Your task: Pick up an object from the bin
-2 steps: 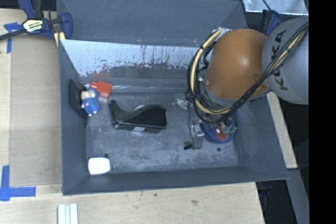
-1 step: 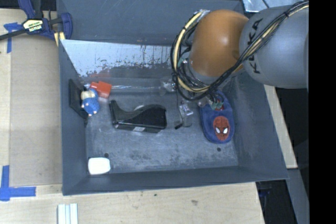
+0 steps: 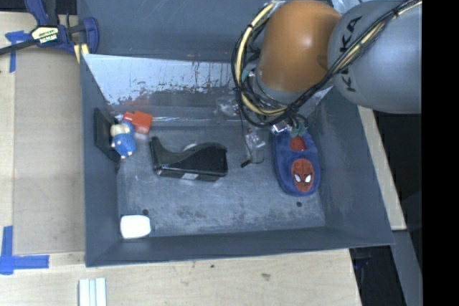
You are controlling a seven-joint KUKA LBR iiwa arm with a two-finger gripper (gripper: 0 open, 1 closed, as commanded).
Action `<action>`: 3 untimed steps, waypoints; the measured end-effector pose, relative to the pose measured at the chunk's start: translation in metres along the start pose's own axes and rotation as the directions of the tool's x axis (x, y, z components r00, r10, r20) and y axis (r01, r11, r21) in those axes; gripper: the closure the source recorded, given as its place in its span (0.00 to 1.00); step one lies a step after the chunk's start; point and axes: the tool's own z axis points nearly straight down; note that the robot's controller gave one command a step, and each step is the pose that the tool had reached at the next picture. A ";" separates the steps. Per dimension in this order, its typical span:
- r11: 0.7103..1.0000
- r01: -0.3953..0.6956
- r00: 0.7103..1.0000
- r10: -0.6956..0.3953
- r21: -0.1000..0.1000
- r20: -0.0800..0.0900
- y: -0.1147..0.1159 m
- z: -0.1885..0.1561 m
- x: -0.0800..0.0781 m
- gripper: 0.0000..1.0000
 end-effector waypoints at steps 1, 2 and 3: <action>0.993 0.115 0.993 -0.115 -0.003 -0.008 0.012 0.010 0.056 0.00; 0.949 0.316 0.949 -0.316 -0.003 -0.007 -0.007 0.073 0.084 0.00; 0.954 0.299 0.954 -0.299 0.003 0.004 -0.025 0.043 0.000 0.00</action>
Offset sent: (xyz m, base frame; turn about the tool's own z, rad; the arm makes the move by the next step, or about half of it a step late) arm -0.0553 -0.0102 -0.0102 -0.1166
